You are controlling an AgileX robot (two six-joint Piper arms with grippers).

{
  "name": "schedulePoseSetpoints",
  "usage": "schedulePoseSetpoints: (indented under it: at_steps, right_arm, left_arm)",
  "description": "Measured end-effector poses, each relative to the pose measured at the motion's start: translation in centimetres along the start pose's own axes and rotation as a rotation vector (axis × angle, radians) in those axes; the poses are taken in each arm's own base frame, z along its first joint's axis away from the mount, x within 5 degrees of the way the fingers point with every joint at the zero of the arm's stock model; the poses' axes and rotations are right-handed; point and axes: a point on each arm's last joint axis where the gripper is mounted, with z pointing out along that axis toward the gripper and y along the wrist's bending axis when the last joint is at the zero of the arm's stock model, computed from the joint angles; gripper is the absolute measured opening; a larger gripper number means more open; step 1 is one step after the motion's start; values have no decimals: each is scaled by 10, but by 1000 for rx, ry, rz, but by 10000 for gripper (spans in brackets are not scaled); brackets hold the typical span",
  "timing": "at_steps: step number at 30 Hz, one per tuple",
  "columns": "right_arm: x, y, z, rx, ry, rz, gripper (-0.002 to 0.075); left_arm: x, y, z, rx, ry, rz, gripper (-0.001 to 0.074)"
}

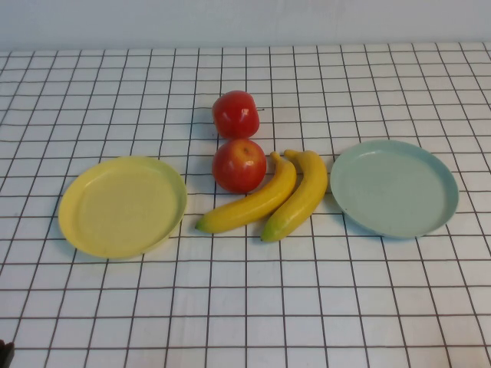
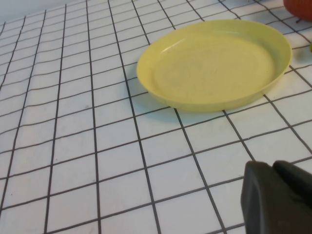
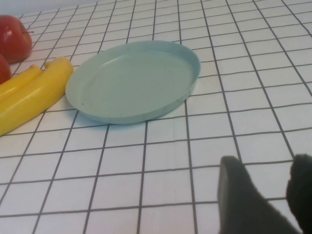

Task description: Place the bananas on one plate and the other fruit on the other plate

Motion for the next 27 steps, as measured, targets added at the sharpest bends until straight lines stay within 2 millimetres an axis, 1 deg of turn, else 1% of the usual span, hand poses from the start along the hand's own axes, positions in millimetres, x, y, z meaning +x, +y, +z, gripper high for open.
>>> schedulePoseSetpoints:
  at_steps: [24, 25, 27]
  right_arm:
    - [0, 0, 0, 0, 0, 0, 211]
    - [0, 0, 0, 0, 0, 0, 211]
    - [0, 0, 0, 0, 0, 0, 211]
  left_arm:
    - [-1, 0, 0, -1, -8, -6, 1]
    - [-2, 0, 0, 6, -27, -45, 1]
    - [-9, -2, 0, 32, -98, -230, 1]
